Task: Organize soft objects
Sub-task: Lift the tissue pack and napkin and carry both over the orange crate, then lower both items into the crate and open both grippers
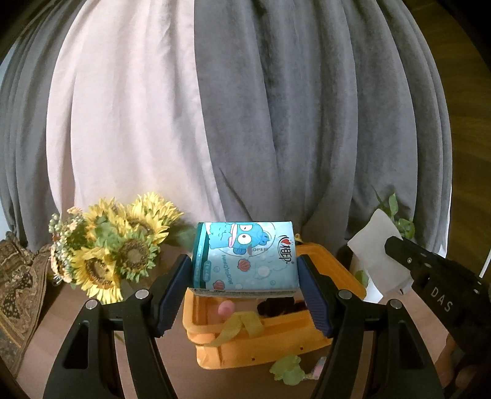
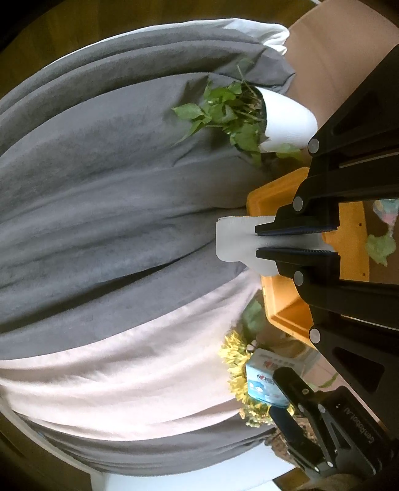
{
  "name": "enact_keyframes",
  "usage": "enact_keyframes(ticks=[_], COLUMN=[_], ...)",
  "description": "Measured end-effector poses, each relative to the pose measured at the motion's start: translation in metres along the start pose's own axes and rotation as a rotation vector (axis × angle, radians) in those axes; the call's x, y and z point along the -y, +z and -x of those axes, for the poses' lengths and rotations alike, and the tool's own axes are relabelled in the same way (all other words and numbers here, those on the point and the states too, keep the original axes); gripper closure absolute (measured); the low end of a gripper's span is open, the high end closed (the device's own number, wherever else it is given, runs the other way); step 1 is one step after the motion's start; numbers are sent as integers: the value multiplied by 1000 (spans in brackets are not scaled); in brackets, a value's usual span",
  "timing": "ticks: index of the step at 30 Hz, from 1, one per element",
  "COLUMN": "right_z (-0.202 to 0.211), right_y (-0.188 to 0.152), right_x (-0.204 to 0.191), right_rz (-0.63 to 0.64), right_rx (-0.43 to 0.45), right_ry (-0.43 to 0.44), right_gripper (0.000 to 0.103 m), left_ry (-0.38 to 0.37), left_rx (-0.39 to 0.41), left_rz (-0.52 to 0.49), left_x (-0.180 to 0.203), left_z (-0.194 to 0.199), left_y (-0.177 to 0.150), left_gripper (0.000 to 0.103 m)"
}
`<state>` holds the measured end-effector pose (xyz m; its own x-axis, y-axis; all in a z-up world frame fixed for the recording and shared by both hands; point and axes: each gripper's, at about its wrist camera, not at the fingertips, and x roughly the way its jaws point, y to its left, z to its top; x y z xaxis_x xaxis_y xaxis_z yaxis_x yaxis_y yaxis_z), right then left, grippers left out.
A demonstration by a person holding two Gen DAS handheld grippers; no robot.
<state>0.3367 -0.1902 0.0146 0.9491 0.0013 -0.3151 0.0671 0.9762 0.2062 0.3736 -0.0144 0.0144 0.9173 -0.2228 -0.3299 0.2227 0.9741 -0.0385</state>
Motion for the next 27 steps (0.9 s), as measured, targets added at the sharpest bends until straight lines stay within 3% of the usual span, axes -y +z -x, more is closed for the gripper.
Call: enact_keyframes(ticks=[14,27], right_z=[-49,-101], right_y=[7,1], right_x=[5,10], right_rz=[18,26], right_rx=[-8,-67], right_ry=[27,32], right_gripper=[94,94], left_ry=[10,9], left_rx=[-19,-92], left_rz=[-2,-4], left_x=[-3,-6], left_z=[-43,-95], left_y=[8,-1], left_gripper=[34,34])
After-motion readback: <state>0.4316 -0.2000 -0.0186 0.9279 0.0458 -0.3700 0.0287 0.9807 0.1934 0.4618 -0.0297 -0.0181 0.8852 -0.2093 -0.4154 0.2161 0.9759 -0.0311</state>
